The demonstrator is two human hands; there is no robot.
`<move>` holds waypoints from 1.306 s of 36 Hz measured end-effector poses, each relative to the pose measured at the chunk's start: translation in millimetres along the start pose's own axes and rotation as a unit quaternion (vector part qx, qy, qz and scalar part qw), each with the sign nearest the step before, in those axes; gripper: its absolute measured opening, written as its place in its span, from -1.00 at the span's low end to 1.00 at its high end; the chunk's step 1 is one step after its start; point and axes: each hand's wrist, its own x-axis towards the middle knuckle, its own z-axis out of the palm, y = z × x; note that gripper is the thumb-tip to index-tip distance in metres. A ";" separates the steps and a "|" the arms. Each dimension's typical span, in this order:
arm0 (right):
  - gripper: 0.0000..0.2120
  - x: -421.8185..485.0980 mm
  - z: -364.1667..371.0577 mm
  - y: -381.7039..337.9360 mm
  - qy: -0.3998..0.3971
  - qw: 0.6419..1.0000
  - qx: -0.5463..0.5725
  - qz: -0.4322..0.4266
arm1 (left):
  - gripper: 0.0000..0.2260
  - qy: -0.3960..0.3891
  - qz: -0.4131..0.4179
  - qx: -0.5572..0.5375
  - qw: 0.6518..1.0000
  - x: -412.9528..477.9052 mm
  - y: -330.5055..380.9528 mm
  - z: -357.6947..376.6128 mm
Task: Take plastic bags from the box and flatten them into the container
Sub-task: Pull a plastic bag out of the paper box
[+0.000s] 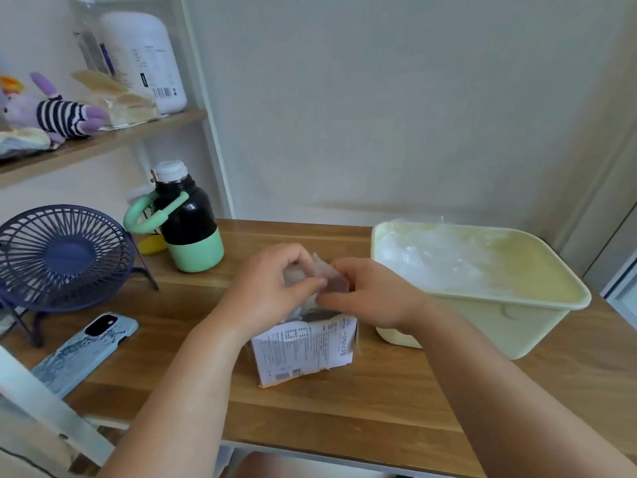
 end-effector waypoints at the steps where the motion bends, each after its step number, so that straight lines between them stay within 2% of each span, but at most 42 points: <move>1: -0.81 0.4 0.2 -0.9 0.007 1.000 -0.002 -0.005 | -0.90 -0.003 0.002 -0.022 1.000 -0.2 2.6 -0.9; 4: -0.75 0.6 -0.6 -0.5 0.032 0.999 0.002 0.001 | -0.84 -0.039 -0.019 -0.053 0.998 0.1 3.8 -4.3; 7: -0.79 -1.8 -1.8 0.5 0.046 0.998 0.029 -0.001 | -0.70 -0.085 -0.052 -0.015 0.995 0.1 0.5 -6.4; 10: -0.83 -2.7 -5.4 -2.7 0.070 0.991 0.112 -0.017 | -0.61 -0.108 -0.073 0.009 0.991 -1.9 -2.6 -4.0; 12: -0.83 -1.1 -9.2 -6.6 0.115 0.979 0.169 -0.027 | -0.67 -0.117 -0.080 0.034 0.989 -3.2 -4.7 -2.1; 15: -0.80 0.2 -19.4 -13.8 0.229 0.930 0.286 -0.021 | -0.76 -0.126 -0.093 0.082 0.984 -4.6 -7.4 -2.2; 19: -0.81 0.5 -42.5 -15.4 0.369 0.832 0.415 0.028 | -0.66 -0.129 -0.094 0.068 0.985 -4.2 -4.4 -5.5; 23: -0.85 -6.3 -56.5 -9.3 0.385 0.789 0.475 0.064 | -0.41 -0.107 -0.066 -0.079 0.989 0.3 19.9 -4.6; 24: -0.85 -9.1 -59.5 -6.7 0.380 0.779 0.494 0.066 | -0.40 -0.099 -0.057 -0.106 0.988 3.2 26.2 -2.1; 26: -0.88 -14.7 -66.0 -0.5 0.367 0.768 0.521 0.068 | -0.59 -0.072 -0.037 -0.153 0.985 9.4 36.3 5.3; 28: -0.92 -20.7 -72.5 3.8 0.356 0.777 0.512 0.083 | -0.88 -0.028 -0.042 -0.231 0.972 17.1 44.9 15.0; 29: -0.93 -25.0 -77.5 6.3 0.354 0.787 0.496 0.096 | -0.93 -0.011 -0.058 -0.293 0.954 22.4 49.5 19.9; 31: -0.96 -34.3 -88.7 10.6 0.352 0.809 0.457 0.114 | -0.90 0.013 -0.107 -0.441 0.891 34.2 58.4 26.5; 32: -0.97 -39.9 -96.2 13.5 0.354 0.817 0.440 0.116 | -0.90 0.020 -0.120 -0.480 0.869 41.4 63.5 29.3; 33: -0.97 -44.6 -102.8 16.4 0.354 0.825 0.426 0.115 | -0.90 0.024 -0.128 -0.489 0.862 49.1 66.9 31.1; 37: -0.92 -60.7 -124.5 27.0 0.315 0.856 0.391 0.119 | -0.85 0.075 -0.134 -0.469 0.870 79.1 82.1 36.1; 39: -0.90 -65.0 -131.6 32.0 0.324 0.849 0.399 0.123 | -0.92 0.126 -0.149 -0.462 0.865 90.7 84.3 39.9; 42: -0.88 -69.7 -138.7 40.4 0.373 0.822 0.405 0.146 | -0.78 0.214 -0.147 -0.394 0.882 93.7 92.5 49.1; 45: -0.86 -69.6 -140.4 51.7 0.394 0.829 0.349 0.189 | -0.68 0.267 -0.081 -0.339 0.898 80.9 105.3 57.9; 47: -0.85 -68.5 -140.3 58.8 0.381 0.854 0.278 0.222 | -0.70 0.276 0.018 -0.266 0.923 76.2 106.5 64.7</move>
